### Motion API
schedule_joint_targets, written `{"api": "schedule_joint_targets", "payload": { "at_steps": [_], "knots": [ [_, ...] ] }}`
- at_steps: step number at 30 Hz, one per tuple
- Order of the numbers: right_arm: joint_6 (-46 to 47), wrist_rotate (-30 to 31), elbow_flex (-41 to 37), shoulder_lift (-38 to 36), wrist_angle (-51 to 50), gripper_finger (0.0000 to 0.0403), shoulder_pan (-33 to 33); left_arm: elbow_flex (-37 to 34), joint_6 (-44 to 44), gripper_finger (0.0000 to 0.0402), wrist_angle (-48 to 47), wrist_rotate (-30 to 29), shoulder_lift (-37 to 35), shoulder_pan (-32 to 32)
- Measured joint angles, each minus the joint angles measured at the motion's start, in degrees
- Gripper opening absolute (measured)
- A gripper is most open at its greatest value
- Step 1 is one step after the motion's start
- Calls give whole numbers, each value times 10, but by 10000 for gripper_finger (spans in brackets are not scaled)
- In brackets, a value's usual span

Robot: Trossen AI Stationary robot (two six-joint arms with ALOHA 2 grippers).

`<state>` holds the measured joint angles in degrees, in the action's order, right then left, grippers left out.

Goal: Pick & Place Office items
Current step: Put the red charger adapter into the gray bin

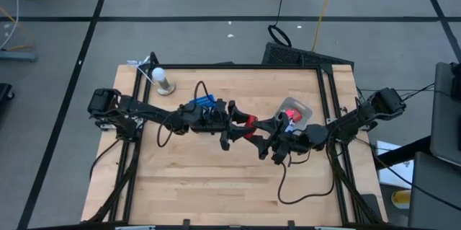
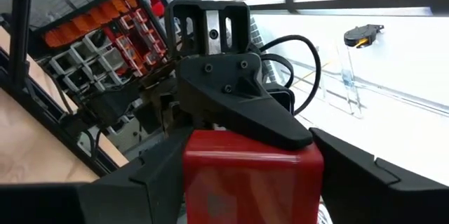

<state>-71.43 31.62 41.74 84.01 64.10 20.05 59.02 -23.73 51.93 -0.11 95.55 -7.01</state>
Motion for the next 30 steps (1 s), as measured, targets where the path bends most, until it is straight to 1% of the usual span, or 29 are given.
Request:
{"api": "schedule_joint_targets", "payload": {
  "at_steps": [3,6,7,8,12,13,14,16,20,22,24,26,29,30],
  "knots": [
    [0,6,0,0,-1,249,0,0,0,211,-10,7,0,0],
    [-14,38,-4,2,6,249,10,1,15,211,-41,7,-2,0],
    [-22,48,-6,2,10,249,13,1,22,218,-52,7,-3,0],
    [-27,51,-8,3,6,249,17,1,31,237,-68,8,-6,1],
    [-39,68,-21,0,-1,249,27,2,68,360,-133,14,-17,9],
    [-39,67,-24,-2,2,249,27,2,74,376,-155,19,-26,10],
    [-36,68,-28,-7,9,249,28,2,80,383,-166,27,-35,11],
    [-24,74,-40,-21,13,249,29,2,93,370,-205,36,-53,12],
    [3,92,-69,-51,10,249,21,2,123,322,-278,51,-87,10],
    [10,89,-86,-74,18,249,23,2,137,303,-321,48,-108,6],
    [19,92,-108,-98,18,249,26,2,152,285,-377,31,-132,3],
    [34,102,-134,-122,16,249,28,2,170,263,-433,1,-153,-4],
    [57,100,-173,-162,18,249,34,-6,198,222,-504,-52,-190,-17],
    [66,98,-187,-175,20,249,35,-12,206,205,-514,-64,-199,-19]
  ]
}}
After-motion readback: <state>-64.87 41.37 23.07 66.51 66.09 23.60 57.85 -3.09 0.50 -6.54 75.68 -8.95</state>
